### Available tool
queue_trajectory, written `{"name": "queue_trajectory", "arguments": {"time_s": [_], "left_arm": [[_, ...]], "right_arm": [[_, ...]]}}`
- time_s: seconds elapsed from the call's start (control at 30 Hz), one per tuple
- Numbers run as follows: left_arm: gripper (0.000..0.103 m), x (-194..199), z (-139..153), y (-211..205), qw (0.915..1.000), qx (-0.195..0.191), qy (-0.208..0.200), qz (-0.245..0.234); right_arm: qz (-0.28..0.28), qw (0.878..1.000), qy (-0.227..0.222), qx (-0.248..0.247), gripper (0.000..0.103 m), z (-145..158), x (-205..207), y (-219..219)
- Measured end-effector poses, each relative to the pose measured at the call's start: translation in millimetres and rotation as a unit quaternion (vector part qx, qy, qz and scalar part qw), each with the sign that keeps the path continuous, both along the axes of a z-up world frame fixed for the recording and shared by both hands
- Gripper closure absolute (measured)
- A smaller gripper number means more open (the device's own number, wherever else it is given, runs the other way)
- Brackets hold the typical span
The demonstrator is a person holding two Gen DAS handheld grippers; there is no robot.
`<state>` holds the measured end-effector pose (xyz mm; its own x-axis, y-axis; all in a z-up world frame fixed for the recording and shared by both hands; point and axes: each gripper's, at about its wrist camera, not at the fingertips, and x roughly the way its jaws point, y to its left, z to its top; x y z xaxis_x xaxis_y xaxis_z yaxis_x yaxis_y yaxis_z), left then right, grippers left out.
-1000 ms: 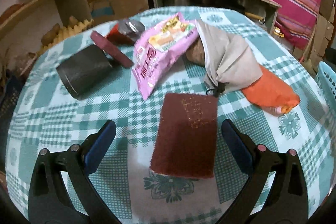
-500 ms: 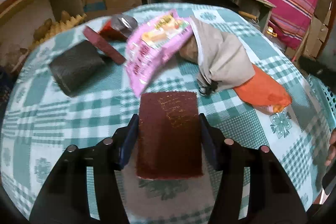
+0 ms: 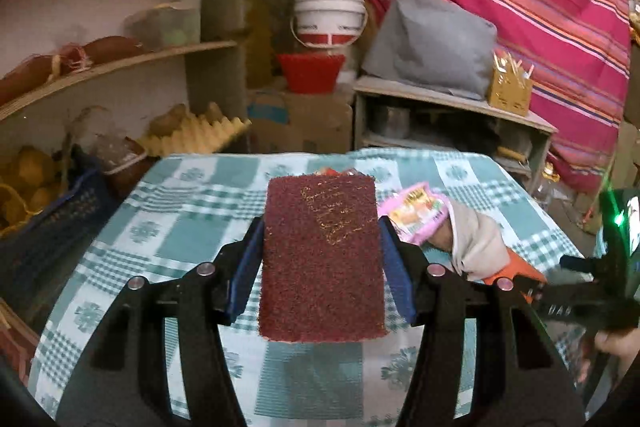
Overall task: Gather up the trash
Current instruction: 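Grasp the orange cloth with the right tool while the left tool holds the pad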
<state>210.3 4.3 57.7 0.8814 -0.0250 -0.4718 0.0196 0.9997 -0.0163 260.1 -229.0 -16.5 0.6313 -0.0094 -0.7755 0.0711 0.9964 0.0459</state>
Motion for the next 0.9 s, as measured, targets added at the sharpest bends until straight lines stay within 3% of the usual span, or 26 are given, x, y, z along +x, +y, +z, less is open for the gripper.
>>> {"name": "queue_trajectory", "arguments": {"time_s": [0.07, 0.1, 0.13, 0.2, 0.23, 0.27, 0.37, 0.6, 0.9], "left_arm": [[0.048, -0.4, 0.7, -0.5, 1.0000, 0.004, 0.001, 0.001], [0.048, 0.2, 0.2, -0.3, 1.0000, 0.007, 0.002, 0.002], [0.048, 0.9, -0.5, -1.4, 0.9999, 0.010, 0.004, 0.002], [0.048, 1.4, -1.6, -0.5, 0.9999, 0.014, 0.004, 0.002], [0.048, 1.2, -1.3, -0.1, 0.9999, 0.014, 0.003, 0.002], [0.048, 0.2, -0.6, 0.5, 0.9999, 0.013, 0.001, 0.001], [0.048, -0.8, 1.6, 2.0, 1.0000, 0.008, -0.003, 0.001], [0.048, -1.0, 4.0, -1.4, 1.0000, 0.006, -0.007, -0.001], [0.048, -7.3, 11.7, -15.7, 0.9997, 0.002, -0.022, -0.005]], "right_arm": [[0.011, 1.000, 0.006, -0.005, 0.009, -3.4, 1.2, 6.9], [0.018, 1.000, 0.011, -0.009, 0.015, -5.9, 2.3, 11.6], [0.023, 1.000, 0.017, -0.012, 0.029, -7.8, 3.0, 14.6], [0.027, 1.000, 0.013, -0.008, 0.036, -7.3, 1.3, 16.3], [0.030, 0.999, 0.012, -0.005, 0.044, -6.7, 0.5, 16.7], [0.032, 0.999, 0.009, -0.004, 0.058, -5.8, -0.1, 16.8], [0.030, 0.999, 0.005, 0.011, 0.082, -3.7, -2.1, 10.2], [0.025, 0.998, -0.018, 0.049, 0.096, 6.3, -8.1, -10.6], [-0.006, 0.996, -0.081, 0.046, 0.098, 40.0, -34.3, -45.4]]}}
